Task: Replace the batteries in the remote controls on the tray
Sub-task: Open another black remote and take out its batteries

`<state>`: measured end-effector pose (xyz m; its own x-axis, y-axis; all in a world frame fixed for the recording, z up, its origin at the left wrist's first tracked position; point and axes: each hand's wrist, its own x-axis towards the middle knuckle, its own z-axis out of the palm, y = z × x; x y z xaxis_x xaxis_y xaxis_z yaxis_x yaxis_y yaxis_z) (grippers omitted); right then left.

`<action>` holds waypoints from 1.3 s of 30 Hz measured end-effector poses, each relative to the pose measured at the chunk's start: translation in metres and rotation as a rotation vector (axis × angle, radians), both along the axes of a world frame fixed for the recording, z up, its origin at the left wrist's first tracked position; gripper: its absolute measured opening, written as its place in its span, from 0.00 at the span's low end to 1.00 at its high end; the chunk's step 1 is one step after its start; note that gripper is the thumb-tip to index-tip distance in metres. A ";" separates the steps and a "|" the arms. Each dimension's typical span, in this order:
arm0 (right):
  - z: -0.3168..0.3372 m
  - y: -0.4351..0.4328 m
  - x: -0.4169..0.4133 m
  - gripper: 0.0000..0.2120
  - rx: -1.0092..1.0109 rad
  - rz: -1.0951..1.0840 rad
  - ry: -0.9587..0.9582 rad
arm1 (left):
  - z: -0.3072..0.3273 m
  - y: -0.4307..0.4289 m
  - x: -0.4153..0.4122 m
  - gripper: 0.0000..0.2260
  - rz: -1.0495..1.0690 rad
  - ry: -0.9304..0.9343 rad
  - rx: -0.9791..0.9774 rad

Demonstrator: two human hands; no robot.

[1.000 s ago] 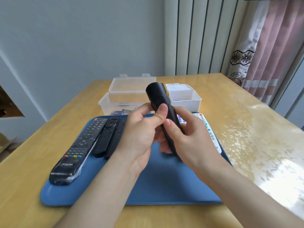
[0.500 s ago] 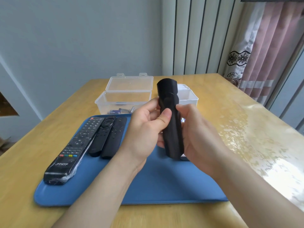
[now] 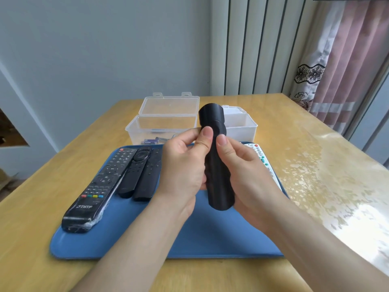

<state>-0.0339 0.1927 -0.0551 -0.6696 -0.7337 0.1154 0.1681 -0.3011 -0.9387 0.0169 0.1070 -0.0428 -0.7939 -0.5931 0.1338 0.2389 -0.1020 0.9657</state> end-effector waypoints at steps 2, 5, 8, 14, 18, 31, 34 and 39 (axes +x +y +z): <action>-0.001 0.001 0.001 0.17 -0.002 -0.002 0.004 | 0.000 -0.003 0.001 0.09 -0.045 0.002 -0.007; 0.002 0.002 -0.004 0.14 -0.043 -0.006 -0.031 | 0.001 -0.005 -0.002 0.09 -0.088 0.015 -0.102; 0.009 0.006 -0.016 0.12 -0.226 -0.082 -0.143 | -0.010 -0.009 -0.004 0.16 -0.064 -0.056 -0.150; 0.017 0.023 -0.033 0.18 -0.367 -0.045 -0.226 | -0.003 -0.017 0.008 0.17 -0.027 -0.075 -0.020; 0.022 0.039 -0.049 0.16 -0.022 0.031 -0.064 | 0.013 -0.060 0.017 0.05 0.038 -0.070 -0.195; 0.009 0.014 -0.013 0.09 0.319 0.101 0.312 | 0.009 -0.051 0.002 0.14 0.175 0.113 -0.277; 0.006 0.010 -0.009 0.07 0.362 0.008 0.447 | 0.009 -0.051 0.003 0.11 0.211 0.105 -0.255; 0.004 0.004 0.000 0.05 0.325 -0.097 0.387 | 0.009 -0.050 0.002 0.07 0.232 0.094 -0.226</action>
